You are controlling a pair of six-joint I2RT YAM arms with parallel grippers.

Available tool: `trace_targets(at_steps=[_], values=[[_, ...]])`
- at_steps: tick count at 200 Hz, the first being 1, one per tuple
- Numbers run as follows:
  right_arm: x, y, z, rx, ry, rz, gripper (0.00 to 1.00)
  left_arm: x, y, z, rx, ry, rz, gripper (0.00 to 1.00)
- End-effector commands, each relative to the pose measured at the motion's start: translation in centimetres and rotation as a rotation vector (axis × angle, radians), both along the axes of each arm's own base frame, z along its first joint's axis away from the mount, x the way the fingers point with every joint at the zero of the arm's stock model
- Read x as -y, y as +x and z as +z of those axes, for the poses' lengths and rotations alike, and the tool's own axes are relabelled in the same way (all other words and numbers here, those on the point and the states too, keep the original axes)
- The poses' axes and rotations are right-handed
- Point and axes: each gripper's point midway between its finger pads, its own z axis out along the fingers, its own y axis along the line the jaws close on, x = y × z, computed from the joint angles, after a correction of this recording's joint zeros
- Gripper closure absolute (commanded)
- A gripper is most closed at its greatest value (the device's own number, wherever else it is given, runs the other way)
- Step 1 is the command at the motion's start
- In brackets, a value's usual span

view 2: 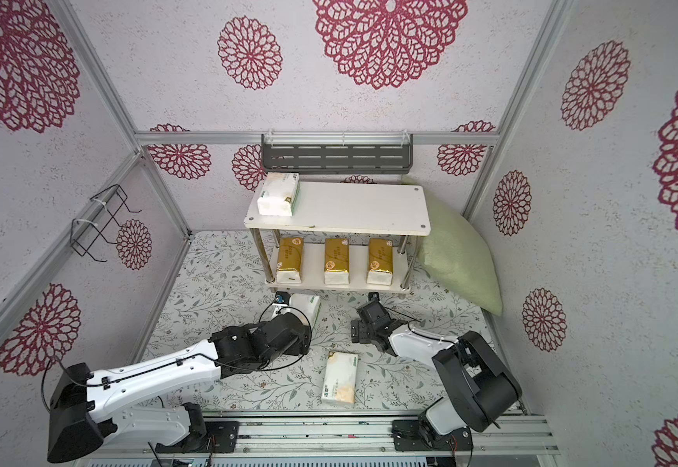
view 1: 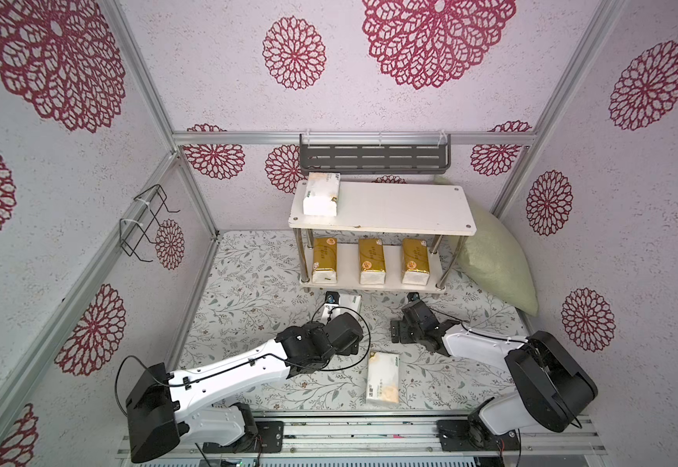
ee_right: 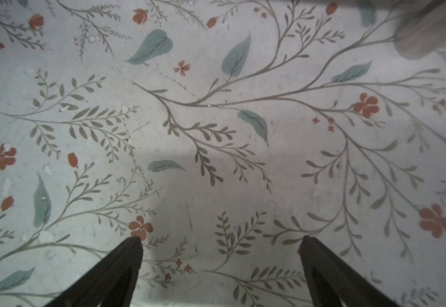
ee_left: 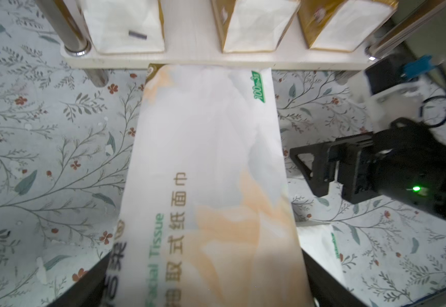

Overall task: Place the tissue boxes on the shelf by color
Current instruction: Pick up the box of tissues from the center of the board, then place a box of tissues on the shelf.

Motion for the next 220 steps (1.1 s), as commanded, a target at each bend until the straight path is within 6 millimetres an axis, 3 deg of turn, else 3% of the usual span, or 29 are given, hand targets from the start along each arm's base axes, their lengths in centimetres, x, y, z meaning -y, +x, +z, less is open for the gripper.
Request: trace_targets(at_steps=[1, 50, 137, 220], values=[[-0.3, 1.0, 1.9, 0.048, 0.005, -0.016, 0.01, -0.1, 0.3, 3.7, 0.060, 0.039, -0.037, 0.10], [-0.3, 1.0, 1.7, 0.044, 0.008, -0.021, 0.01, 2.1, 0.8, 9.4, 0.133, -0.016, -0.118, 0.10], [-0.5, 0.9, 1.3, 0.037, 0.013, -0.014, 0.01, 3.5, 2.3, 18.6, 0.342, -0.097, -0.157, 0.10], [-0.9, 1.1, 1.6, 0.041, 0.022, -0.003, 0.01, 4.7, 5.5, 23.4, 0.519, -0.055, -0.097, 0.11]])
